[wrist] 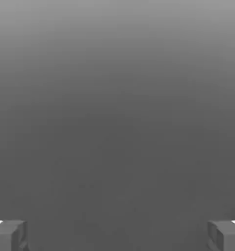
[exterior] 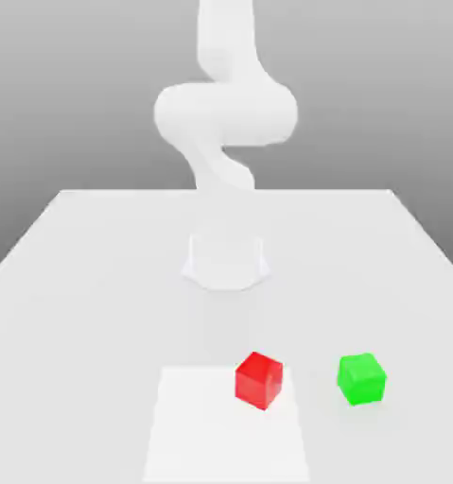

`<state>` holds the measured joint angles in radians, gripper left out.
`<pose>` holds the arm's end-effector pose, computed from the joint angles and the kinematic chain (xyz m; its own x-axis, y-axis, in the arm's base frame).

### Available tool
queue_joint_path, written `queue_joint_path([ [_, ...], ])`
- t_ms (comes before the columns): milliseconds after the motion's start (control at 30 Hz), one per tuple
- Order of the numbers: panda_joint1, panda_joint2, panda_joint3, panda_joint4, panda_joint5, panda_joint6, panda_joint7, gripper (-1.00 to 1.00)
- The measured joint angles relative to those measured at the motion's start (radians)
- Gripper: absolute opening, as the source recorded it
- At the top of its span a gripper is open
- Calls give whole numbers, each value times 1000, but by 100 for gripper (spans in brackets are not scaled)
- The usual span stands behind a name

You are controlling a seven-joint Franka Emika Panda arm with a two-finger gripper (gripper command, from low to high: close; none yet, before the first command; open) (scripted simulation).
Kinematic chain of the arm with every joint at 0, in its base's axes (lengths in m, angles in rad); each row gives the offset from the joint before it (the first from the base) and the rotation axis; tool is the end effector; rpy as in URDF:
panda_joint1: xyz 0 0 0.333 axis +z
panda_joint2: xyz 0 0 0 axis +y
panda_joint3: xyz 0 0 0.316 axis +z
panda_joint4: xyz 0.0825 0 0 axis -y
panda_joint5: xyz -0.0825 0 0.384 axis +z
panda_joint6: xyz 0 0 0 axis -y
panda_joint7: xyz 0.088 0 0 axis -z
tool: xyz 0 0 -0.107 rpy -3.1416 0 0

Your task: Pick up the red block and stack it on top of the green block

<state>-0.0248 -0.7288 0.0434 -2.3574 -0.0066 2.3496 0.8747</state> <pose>0.3760 0.0122 0.6613 0.4878 -0.7480 0.4500 -0.5714 -0.6634 -0.4832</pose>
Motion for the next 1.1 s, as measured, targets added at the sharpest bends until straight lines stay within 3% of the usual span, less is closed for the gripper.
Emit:
queue_joint_path([
  [400,-107,417,182,-314,-19,279,413,0],
  [567,-108,632,220,-464,26,425,581,0],
  [767,-98,804,192,-473,-65,561,693,0],
  [933,-8,934,75,-457,-179,668,776,0],
  [967,5,949,59,-455,-189,681,782,-100],
  [1100,5,949,59,-455,-190,683,784,-100],
])
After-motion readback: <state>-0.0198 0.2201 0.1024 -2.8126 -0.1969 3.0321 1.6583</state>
